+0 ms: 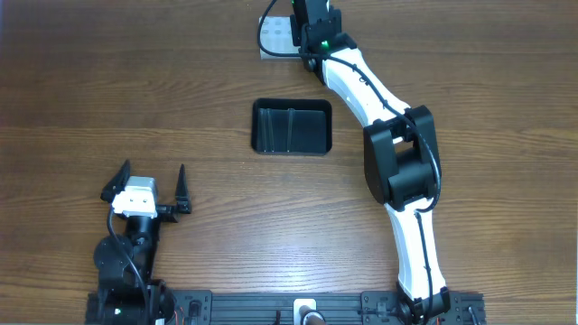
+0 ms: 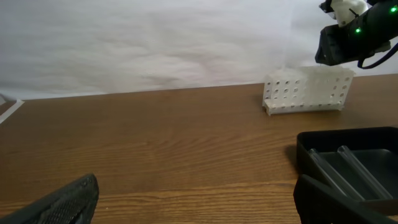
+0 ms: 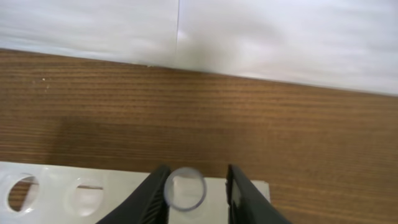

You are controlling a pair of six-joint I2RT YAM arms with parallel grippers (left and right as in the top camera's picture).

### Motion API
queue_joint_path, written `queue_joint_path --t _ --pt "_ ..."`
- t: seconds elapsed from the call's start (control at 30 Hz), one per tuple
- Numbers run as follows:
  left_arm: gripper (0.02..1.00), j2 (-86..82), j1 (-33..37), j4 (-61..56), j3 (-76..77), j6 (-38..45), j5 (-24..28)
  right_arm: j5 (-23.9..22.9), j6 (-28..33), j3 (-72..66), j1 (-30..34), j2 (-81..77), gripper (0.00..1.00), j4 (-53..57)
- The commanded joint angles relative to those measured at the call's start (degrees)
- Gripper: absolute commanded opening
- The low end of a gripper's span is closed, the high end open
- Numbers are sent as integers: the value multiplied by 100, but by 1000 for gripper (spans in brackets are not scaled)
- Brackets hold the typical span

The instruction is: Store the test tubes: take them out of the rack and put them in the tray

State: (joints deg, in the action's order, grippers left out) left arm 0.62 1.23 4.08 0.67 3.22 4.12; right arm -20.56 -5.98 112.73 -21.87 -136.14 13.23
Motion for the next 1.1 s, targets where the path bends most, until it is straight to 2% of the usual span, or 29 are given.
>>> queue_joint_path --t 0.03,0.4,0.93,1.1 --pt "1000 -46 -22 4 -33 -68 55 -98 -20 164 -35 -33 255 -20" --pt "1000 -46 -22 4 -33 -66 55 -168 -20 164 -76 -33 169 -120" --pt "1000 -46 -22 4 -33 -68 55 -219 50 203 -164 557 139 70" --pt "1000 -46 -22 4 -33 -68 55 -529 50 203 -256 1239 128 310"
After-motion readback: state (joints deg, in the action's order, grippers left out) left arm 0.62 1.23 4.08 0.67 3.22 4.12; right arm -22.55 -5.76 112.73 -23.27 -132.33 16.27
